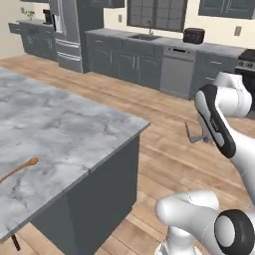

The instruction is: Pick up the metallic utensils from the counter and place them in the open drawer. Make sure not to pick up any wooden utensils.

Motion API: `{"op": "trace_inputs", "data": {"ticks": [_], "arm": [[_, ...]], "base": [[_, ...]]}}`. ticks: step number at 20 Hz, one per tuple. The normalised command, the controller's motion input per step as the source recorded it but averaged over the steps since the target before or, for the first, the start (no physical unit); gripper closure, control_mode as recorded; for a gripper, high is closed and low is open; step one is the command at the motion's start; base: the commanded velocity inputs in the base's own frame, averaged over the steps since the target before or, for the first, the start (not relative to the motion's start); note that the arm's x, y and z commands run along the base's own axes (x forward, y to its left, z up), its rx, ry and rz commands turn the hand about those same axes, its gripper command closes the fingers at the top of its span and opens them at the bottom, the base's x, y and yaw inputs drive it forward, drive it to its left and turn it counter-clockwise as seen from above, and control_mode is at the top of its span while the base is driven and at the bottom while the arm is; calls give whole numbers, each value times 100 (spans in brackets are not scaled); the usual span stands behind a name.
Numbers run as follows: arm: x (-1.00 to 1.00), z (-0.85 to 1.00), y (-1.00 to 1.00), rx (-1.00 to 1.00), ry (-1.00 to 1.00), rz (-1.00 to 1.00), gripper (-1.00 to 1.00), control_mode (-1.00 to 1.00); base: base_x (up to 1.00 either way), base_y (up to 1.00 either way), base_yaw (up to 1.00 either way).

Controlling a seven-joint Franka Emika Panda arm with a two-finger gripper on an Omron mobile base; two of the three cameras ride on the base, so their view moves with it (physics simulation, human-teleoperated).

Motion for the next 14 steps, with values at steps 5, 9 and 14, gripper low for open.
{"op": "trace_inputs", "data": {"ticks": [5, 9, 14], "arm": [[0, 0, 0, 0, 0, 0, 100, 100], [0, 0, 0, 0, 0, 0, 100, 100], [0, 0, 0, 0, 0, 0, 100, 100]], "base": [[79, -100, 40], [76, -100, 39], [69, -100, 37]]}}
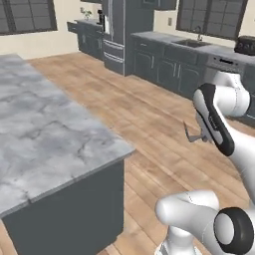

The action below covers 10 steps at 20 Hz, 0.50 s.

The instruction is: Pick up the metallic utensils from the counter and place them in the open drawer. Make sure not to pick up any wooden utensils.

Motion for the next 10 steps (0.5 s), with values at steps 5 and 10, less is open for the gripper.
{"op": "trace_inputs", "data": {"ticks": [5, 10], "arm": [[0, 0, 0, 0, 0, 0, 100, 100], [0, 0, 0, 0, 0, 0, 100, 100]], "base": [[67, -100, 38], [65, -100, 38]]}}
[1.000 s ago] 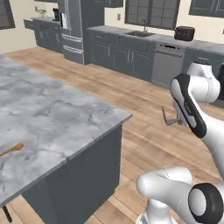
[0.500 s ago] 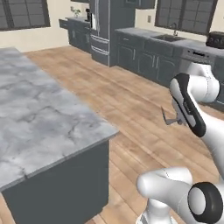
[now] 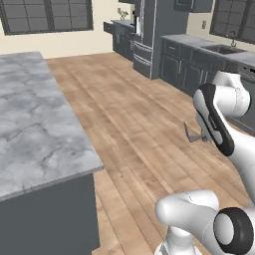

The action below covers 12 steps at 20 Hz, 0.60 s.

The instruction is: Pick up the metallic utensils from the counter and place them in the open drawer. Make sure not to pick up any wooden utensils.

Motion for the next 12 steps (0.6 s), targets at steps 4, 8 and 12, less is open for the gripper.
{"op": "trace_inputs", "data": {"ticks": [4, 8, 12], "arm": [[0, 0, 0, 0, 0, 0, 100, 100], [0, 0, 0, 0, 0, 0, 100, 100], [0, 0, 0, 0, 0, 0, 100, 100]], "base": [[75, -100, 40], [99, -100, 44], [100, -100, 47]]}}
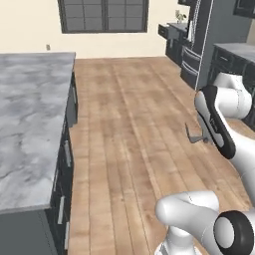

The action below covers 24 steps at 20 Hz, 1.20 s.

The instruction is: Pick up the metallic utensils from the counter and place them in the open drawer. Make sure not to pick up any wooden utensils.

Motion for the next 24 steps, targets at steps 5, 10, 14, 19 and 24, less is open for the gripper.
{"op": "trace_inputs", "data": {"ticks": [5, 10, 14, 19, 24], "arm": [[0, 0, 0, 0, 0, 0, 100, 100], [0, 0, 0, 0, 0, 0, 100, 100], [0, 0, 0, 0, 0, 0, 100, 100], [0, 0, 0, 0, 0, 0, 100, 100], [0, 0, 0, 0, 0, 0, 100, 100]], "base": [[100, -100, 47], [100, -100, 40], [100, -100, 17], [100, -95, 3], [100, -54, -15]]}}
